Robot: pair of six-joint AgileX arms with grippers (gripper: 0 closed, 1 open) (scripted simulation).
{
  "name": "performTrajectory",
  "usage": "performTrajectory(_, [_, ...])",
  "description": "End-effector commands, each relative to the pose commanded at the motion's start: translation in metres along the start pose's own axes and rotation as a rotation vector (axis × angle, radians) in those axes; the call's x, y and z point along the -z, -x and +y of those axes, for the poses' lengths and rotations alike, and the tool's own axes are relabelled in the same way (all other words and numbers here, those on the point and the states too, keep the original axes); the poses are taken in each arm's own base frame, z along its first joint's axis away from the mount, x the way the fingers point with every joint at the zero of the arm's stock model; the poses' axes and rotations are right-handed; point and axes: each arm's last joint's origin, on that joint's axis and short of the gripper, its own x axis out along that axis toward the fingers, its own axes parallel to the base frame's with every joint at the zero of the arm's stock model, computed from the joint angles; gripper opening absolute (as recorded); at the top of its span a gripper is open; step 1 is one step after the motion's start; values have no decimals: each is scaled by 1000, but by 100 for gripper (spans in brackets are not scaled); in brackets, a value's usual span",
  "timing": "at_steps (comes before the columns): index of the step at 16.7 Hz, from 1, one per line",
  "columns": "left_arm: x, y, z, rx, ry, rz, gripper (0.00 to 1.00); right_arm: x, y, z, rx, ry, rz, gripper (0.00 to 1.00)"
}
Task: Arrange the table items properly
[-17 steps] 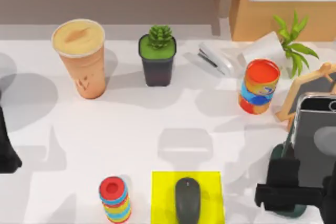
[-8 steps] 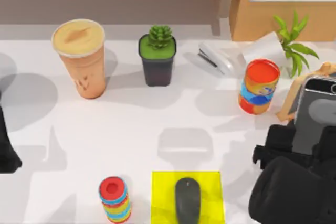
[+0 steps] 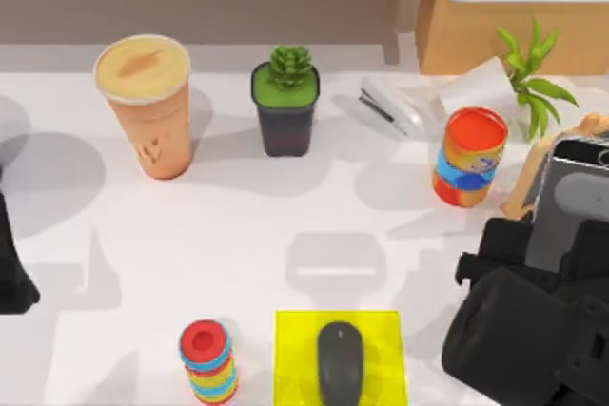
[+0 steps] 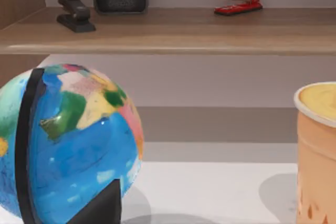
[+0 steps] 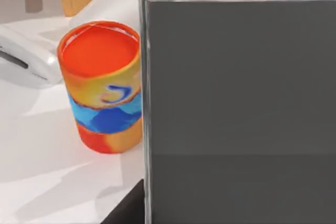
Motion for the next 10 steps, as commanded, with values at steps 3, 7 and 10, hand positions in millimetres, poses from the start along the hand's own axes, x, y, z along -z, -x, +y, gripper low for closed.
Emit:
performTrajectory(3, [0, 0, 0, 0, 0, 0, 100, 0, 0, 0, 0, 0, 0, 30])
performTrajectory(7, [0, 0, 0, 0, 0, 0, 100, 0, 0, 0, 0, 0, 0, 60])
performTrajectory(10, [0, 0, 0, 0, 0, 0, 100, 0, 0, 0, 0, 0, 0, 83])
